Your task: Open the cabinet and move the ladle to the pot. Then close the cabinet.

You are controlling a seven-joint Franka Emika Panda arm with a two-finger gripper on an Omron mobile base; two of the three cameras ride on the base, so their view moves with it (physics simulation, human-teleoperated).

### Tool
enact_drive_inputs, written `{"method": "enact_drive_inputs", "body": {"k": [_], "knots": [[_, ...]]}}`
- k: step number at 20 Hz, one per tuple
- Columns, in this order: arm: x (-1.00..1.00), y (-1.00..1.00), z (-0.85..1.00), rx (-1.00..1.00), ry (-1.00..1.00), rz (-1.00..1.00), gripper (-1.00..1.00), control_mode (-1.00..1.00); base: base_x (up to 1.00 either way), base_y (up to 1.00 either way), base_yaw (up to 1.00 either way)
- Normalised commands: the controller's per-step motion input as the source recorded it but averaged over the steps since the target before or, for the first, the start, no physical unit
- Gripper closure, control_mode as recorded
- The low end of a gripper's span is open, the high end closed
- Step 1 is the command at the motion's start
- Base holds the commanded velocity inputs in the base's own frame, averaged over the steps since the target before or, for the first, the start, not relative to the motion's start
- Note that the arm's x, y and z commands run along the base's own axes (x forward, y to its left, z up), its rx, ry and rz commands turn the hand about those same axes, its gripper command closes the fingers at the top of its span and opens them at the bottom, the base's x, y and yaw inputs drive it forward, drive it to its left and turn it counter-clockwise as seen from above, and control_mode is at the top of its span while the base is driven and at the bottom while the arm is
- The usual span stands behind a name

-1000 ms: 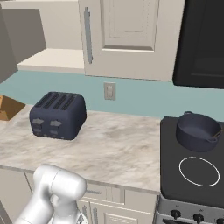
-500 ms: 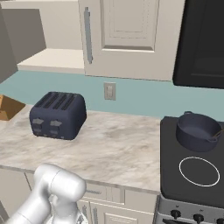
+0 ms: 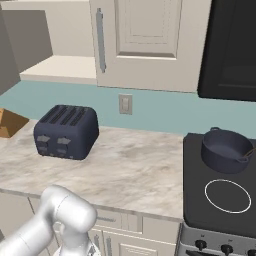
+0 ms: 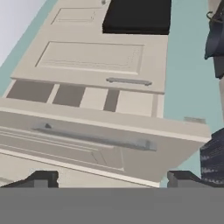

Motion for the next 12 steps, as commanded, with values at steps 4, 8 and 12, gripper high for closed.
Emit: {"method": "enact_drive_inputs", "body": {"k": [4,8,12], "knots": [[0.41,0.0,-0.05,0.17,0.0,-0.21,-1.0,-1.0,0.0,0.0,0.0],[0.32,0.0,-0.3,0.16,0.0,-0.17,-1.0,-1.0,0.0,0.0,0.0],[0.31,0.0,-0.45,0.13,-0.02,-0.14,-1.0,-1.0,0.0,0.0,0.0]]}}
